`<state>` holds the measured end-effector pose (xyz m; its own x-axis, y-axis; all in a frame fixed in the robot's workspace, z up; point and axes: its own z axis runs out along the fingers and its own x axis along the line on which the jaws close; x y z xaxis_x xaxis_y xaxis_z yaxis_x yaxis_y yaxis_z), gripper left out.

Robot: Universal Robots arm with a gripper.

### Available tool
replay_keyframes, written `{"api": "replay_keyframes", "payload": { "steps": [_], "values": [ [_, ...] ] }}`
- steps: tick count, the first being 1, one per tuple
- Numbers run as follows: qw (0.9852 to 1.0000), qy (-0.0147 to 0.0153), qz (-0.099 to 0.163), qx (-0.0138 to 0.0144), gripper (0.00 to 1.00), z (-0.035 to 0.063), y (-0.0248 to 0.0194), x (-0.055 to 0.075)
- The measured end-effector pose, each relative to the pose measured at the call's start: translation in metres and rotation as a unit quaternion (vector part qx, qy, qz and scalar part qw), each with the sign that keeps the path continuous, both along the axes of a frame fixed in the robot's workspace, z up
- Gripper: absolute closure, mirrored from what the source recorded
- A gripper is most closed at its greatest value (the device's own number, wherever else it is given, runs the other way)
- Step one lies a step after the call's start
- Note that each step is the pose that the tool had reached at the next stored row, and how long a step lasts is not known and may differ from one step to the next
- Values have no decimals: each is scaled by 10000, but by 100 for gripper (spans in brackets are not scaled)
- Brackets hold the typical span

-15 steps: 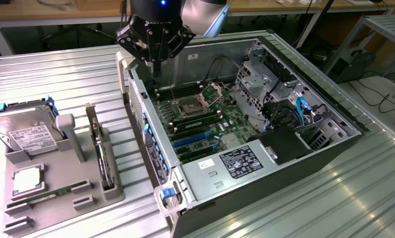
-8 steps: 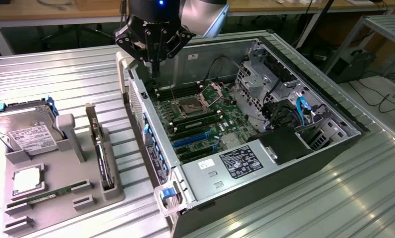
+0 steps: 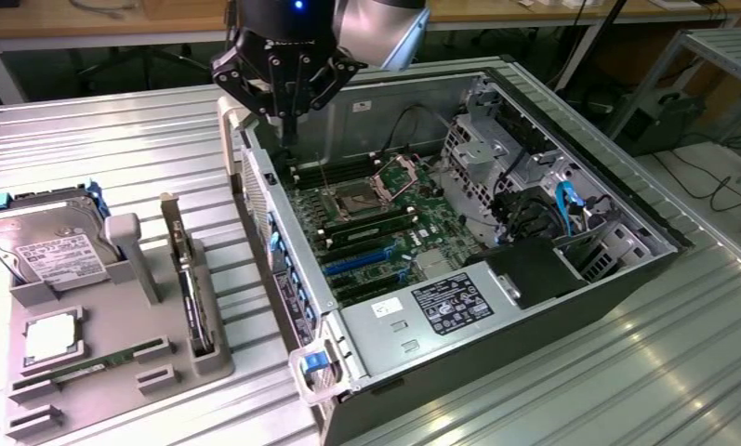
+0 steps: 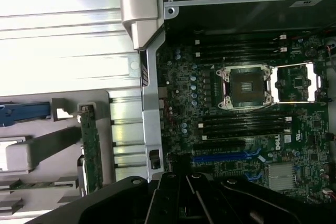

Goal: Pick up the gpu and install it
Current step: 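Reach for the gpu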

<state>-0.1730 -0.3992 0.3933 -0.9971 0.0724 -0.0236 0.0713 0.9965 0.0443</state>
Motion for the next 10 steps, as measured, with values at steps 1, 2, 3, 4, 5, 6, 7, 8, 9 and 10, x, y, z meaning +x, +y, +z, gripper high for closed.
{"api": "replay_keyframes", "payload": {
  "steps": [1,2,3,4,5,6,7,8,9,10],
  "values": [
    [10000,0,0,0,89,0,0,-4],
    [10000,0,0,0,89,0,0,-7],
    [10000,0,0,0,89,0,0,-12],
    [10000,0,0,0,89,0,0,-15],
    [10000,0,0,0,89,0,0,-19],
    [10000,0,0,0,89,0,0,-22],
    [10000,0,0,0,89,0,0,-27],
    [10000,0,0,0,89,0,0,-30],
    [10000,0,0,0,89,0,-1,-34],
    [10000,0,0,0,89,0,-1,-38]
  ]
}}
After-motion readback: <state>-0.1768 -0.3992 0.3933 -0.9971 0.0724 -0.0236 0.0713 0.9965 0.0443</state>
